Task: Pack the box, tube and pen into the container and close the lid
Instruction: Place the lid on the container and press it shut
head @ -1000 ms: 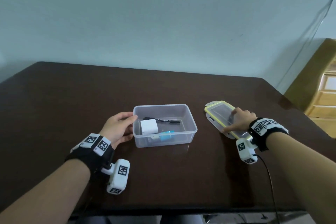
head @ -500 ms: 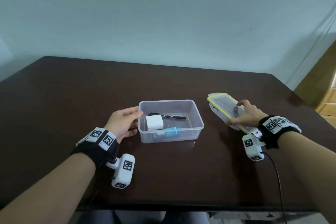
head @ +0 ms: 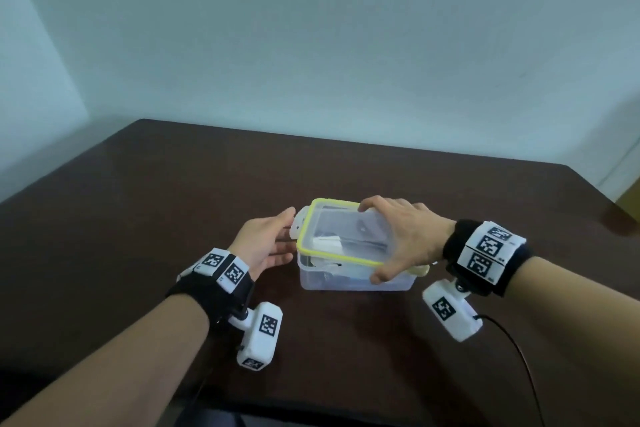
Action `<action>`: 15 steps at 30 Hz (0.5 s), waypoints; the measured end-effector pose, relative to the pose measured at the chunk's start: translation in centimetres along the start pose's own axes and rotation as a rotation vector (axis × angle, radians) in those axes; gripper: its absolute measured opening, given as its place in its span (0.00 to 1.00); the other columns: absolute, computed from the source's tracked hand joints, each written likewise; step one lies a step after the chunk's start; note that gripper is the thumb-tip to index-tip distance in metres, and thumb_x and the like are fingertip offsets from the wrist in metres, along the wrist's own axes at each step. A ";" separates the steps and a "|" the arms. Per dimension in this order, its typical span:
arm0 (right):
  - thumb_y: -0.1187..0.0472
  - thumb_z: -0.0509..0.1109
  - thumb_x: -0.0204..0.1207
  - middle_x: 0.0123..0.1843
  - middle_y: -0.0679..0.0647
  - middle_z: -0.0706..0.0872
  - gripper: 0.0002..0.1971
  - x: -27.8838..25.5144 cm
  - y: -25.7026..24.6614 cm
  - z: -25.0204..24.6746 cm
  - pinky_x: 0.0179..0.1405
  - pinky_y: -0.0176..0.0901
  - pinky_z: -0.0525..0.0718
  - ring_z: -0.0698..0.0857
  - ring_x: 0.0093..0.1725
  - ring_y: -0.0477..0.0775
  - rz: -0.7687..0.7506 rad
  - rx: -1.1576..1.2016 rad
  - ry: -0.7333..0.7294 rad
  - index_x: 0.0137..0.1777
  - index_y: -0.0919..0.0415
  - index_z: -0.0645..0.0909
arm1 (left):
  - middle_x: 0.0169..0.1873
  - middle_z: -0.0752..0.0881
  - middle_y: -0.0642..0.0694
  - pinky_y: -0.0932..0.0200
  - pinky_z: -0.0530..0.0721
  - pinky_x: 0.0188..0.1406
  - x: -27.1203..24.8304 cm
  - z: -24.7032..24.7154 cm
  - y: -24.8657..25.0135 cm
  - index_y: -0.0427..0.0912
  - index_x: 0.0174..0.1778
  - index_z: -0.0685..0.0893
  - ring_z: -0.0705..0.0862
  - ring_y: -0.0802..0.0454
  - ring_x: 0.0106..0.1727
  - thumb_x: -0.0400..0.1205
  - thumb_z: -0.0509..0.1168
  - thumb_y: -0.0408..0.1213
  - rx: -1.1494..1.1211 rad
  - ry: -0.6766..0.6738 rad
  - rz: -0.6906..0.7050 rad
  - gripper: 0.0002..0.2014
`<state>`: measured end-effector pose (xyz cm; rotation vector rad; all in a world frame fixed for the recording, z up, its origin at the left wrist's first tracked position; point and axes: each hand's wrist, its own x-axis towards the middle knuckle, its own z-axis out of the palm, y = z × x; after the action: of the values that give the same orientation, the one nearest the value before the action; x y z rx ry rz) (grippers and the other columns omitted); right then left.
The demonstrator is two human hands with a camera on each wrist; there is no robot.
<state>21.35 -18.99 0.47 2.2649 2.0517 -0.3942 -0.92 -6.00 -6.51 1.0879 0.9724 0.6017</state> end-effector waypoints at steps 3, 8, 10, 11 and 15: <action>0.29 0.77 0.47 0.80 0.45 0.65 0.57 0.4 -0.1 0.3 0.79 0.61 0.61 0.64 0.80 0.55 -0.058 -0.063 0.019 0.77 0.41 0.55 | 0.44 0.90 0.41 0.58 0.86 0.33 -0.1 0.0 -0.5 0.36 0.59 0.91 0.86 0.49 0.39 0.84 0.71 0.43 0.010 -0.019 0.025 0.15; 0.32 0.80 0.53 0.89 0.46 0.46 0.67 0.4 0.8 0.8 0.84 0.61 0.39 0.40 0.87 0.49 -0.067 0.007 0.020 0.86 0.42 0.41 | 0.45 0.83 0.35 0.63 0.85 0.28 0.1 -0.7 -1.3 0.24 0.62 0.86 0.83 0.51 0.35 0.84 0.71 0.36 -0.029 0.009 0.031 0.18; 0.30 0.79 0.56 0.89 0.46 0.45 0.63 -0.4 1.7 1.1 0.85 0.58 0.43 0.41 0.87 0.48 -0.007 0.152 0.023 0.86 0.43 0.47 | 0.42 0.84 0.37 0.63 0.85 0.28 0.0 -0.7 -1.4 0.29 0.62 0.87 0.83 0.52 0.33 0.84 0.71 0.35 -0.050 -0.007 0.025 0.15; 0.30 0.77 0.59 0.89 0.46 0.48 0.58 -0.9 2.2 1.3 0.85 0.55 0.47 0.44 0.87 0.48 0.036 0.270 0.041 0.86 0.45 0.52 | 0.42 0.86 0.38 0.62 0.86 0.29 -0.1 -0.7 -1.3 0.34 0.63 0.87 0.84 0.52 0.34 0.83 0.72 0.35 -0.051 -0.015 0.031 0.14; 0.45 0.70 0.78 0.78 0.52 0.77 0.29 -1.3 4.8 3.6 0.74 0.47 0.72 0.76 0.76 0.52 0.208 0.523 0.318 0.77 0.55 0.74 | 0.51 0.91 0.37 0.58 0.86 0.32 0.0 -0.6 -1.1 0.51 0.69 0.82 0.87 0.47 0.44 0.81 0.74 0.35 0.010 0.010 0.095 0.20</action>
<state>25.41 -21.58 -3.32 2.9879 1.9899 -0.6581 -1.50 -6.13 -7.58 1.1454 0.9374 0.6806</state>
